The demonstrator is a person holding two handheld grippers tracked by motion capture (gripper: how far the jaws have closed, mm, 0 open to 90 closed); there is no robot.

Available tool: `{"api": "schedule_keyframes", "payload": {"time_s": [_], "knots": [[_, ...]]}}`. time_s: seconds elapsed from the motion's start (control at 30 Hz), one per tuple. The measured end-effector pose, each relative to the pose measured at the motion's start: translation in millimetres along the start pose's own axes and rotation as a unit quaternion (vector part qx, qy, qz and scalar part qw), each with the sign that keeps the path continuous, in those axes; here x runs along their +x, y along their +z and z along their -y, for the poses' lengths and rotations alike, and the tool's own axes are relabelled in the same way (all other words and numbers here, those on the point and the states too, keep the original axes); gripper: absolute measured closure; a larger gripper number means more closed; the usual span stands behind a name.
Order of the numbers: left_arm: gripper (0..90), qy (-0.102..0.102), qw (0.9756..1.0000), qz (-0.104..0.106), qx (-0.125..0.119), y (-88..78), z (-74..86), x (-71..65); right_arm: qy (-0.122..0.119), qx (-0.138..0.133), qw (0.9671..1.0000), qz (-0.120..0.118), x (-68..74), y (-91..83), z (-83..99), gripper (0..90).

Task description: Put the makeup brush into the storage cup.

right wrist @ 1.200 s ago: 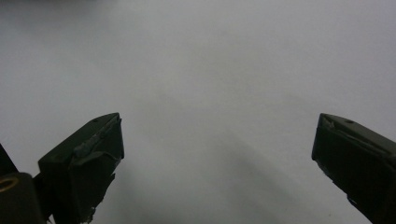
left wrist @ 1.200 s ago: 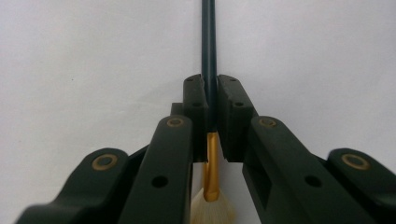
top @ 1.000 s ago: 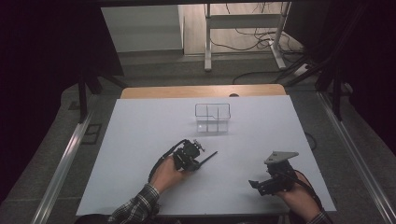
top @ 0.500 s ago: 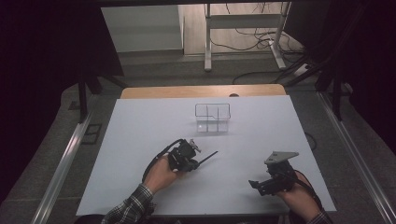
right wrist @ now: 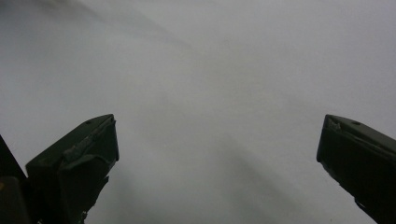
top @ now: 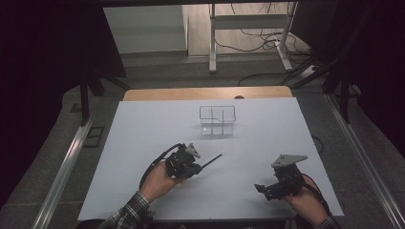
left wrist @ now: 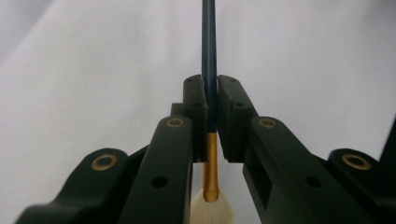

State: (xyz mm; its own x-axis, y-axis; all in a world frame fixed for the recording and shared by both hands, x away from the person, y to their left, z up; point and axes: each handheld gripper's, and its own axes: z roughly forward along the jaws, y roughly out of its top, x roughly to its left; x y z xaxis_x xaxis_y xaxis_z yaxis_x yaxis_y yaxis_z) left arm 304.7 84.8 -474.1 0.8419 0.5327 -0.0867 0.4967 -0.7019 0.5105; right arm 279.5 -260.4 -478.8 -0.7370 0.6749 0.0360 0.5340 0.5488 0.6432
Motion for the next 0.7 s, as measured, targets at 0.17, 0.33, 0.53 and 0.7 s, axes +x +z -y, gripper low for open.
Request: {"api": "schedule_keyframes", "payload": {"time_s": [0.17, 0.33, 0.53, 0.7], "knots": [[83.4, 0.009, 0.9999, 0.003, -0.013, -5.8, 4.8, -3.8, -0.004, -0.001, 1.0, -0.002, 0.6, 0.3, -0.2, 0.0], [83.3, 0.023, 0.9991, -0.003, -0.035, -11.4, 8.0, -8.1, -0.005, -0.001, 1.0, -0.002, 0.8, 0.2, -0.3, 0.0], [83.3, 0.031, 0.9981, 0.01, -0.051, -17.0, 11.4, -10.6, -0.004, -0.007, 1.0, -0.005, 0.5, -0.8, -0.3, 0.0], [83.2, 0.028, 0.9975, 0.026, -0.059, -20.4, 17.3, -9.7, -0.006, -0.007, 0.9999, -0.006, 1.0, -1.1, -0.6, 0.0]]}}
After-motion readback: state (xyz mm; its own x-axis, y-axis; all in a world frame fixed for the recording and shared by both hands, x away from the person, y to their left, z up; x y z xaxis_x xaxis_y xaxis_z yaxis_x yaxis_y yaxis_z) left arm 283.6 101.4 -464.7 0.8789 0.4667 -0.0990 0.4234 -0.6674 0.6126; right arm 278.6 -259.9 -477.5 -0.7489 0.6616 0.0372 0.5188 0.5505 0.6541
